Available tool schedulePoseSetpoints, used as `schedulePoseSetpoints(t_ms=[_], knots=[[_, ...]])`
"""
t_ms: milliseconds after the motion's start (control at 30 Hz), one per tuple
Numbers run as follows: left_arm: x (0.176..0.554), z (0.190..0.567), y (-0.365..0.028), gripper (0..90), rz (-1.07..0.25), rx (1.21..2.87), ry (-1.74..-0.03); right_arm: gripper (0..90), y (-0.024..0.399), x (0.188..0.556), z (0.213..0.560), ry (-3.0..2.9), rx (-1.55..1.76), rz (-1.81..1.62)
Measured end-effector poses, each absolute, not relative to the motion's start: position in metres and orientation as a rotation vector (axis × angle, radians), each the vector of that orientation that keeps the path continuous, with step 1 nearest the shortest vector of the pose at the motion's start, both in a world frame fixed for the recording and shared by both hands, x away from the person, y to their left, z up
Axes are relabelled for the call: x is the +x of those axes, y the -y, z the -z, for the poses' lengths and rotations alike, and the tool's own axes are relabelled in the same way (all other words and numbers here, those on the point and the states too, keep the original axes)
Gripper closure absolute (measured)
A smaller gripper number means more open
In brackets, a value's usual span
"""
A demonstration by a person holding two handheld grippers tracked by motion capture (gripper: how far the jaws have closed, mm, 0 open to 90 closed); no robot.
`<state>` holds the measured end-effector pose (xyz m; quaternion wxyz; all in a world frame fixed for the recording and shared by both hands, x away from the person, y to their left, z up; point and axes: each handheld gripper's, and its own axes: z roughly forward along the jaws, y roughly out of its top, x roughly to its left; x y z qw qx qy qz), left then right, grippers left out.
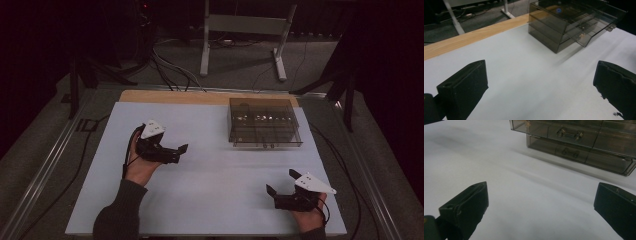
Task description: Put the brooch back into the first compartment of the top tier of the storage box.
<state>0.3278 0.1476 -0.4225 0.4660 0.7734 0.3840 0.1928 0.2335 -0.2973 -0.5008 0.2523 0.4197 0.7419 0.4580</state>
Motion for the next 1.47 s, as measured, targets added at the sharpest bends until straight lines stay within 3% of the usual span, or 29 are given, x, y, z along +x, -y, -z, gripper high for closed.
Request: schedulePoseSetpoints(t_ms=[233, 467, 967, 1467], knots=[[0.308, 0.440, -0.170, 0.2, -0.488, 1.867, -0.975, 0.3, 0.296, 0.233, 0.501, -2.023, 1.133, -1.244], [0.285, 0.462, -0.188, 0.2, -0.588, 1.872, -1.004, 0.3, 0.296, 0.233, 0.500, -2.018, 1.136, -1.253], [0.244, 0.486, -0.233, 0.2, -0.644, 1.731, -1.057, 0.3, 0.294, 0.233, 0.500, -1.991, 1.113, -1.283], [0.232, 0.497, -0.247, 0.2, -0.708, 1.680, -1.108, 0.3, 0.296, 0.234, 0.501, -1.976, 1.108, -1.284]])
